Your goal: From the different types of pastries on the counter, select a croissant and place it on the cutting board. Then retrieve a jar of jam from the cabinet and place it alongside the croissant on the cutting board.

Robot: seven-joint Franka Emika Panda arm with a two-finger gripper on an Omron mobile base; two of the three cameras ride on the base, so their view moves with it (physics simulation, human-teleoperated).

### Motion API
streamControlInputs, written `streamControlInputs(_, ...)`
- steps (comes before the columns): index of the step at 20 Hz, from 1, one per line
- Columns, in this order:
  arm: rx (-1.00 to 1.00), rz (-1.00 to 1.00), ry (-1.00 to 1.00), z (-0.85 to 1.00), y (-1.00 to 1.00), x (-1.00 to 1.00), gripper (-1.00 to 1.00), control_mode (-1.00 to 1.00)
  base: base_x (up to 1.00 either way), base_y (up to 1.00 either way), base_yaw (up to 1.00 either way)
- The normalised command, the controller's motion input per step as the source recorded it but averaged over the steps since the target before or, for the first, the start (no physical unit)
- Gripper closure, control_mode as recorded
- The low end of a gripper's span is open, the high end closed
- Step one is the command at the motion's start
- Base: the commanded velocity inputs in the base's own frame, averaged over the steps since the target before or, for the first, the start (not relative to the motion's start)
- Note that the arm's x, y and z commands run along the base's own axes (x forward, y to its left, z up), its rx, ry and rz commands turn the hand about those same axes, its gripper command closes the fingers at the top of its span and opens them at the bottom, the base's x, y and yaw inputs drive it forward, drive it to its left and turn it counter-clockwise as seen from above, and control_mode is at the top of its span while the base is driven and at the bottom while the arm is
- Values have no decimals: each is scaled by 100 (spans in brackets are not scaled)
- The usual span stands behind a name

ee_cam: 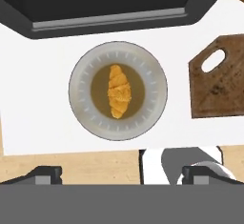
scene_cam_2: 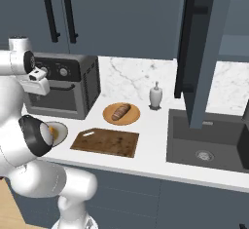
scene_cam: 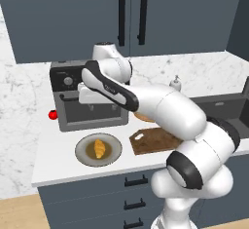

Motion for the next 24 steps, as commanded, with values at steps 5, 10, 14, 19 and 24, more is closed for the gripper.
streamControlInputs(5, 0, 0, 0, -22, 0, 14, -100, -100, 0, 0, 0)
streamControlInputs(10, 0, 0, -3, -25, 0, 44, -100, -100, 0, 0, 0)
streamControlInputs(14, 0, 0, 0, -13, 4, 3, -100, -100, 0, 0, 0)
streamControlInputs(19, 0, 0, 2, -15, 3, 0, -100, -100, 0, 0, 0)
streamControlInputs(24, 0, 0, 0, -43, 0, 0, -100, -100, 0, 0, 0)
